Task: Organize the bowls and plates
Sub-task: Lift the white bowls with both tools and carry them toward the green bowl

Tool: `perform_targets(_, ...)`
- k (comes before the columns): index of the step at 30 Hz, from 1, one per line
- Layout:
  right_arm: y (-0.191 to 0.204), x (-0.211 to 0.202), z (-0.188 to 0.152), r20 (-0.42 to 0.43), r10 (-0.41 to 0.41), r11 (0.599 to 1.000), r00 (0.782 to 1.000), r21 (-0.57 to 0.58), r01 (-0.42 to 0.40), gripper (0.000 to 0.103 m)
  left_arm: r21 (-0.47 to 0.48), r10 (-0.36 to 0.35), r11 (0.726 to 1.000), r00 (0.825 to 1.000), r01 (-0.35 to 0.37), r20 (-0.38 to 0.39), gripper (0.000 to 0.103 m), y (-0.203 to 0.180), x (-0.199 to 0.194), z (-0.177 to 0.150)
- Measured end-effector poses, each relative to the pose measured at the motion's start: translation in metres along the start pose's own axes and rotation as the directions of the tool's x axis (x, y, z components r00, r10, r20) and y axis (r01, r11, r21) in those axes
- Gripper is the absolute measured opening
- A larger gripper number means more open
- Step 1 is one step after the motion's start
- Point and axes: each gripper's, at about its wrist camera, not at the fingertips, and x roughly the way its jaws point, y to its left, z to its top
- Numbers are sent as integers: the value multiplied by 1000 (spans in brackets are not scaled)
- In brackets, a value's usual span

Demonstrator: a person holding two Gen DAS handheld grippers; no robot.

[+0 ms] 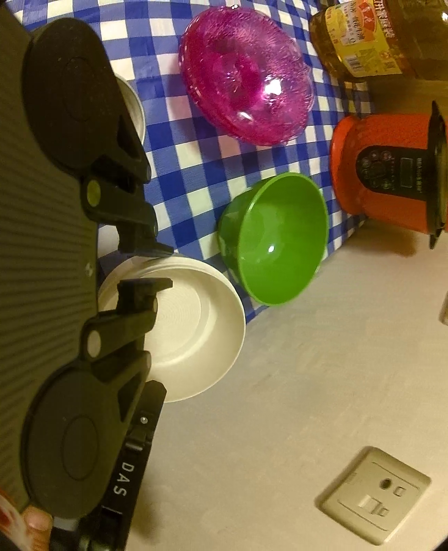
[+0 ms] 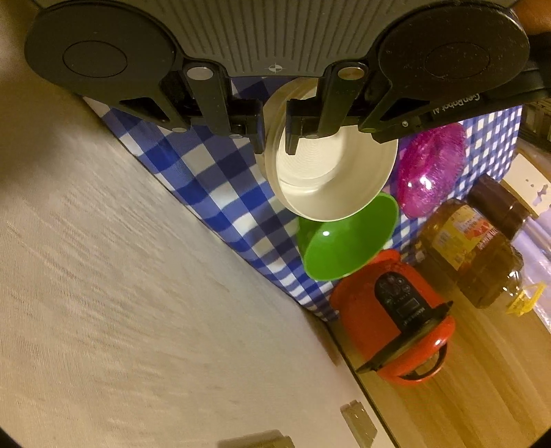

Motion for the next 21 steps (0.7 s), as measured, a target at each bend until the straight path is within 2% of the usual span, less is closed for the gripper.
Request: perform_targets(21,31,-3,42,50,40,999,998,-38,-38,11,-14,10,1000,997,-9,75,10,9,-22,40)
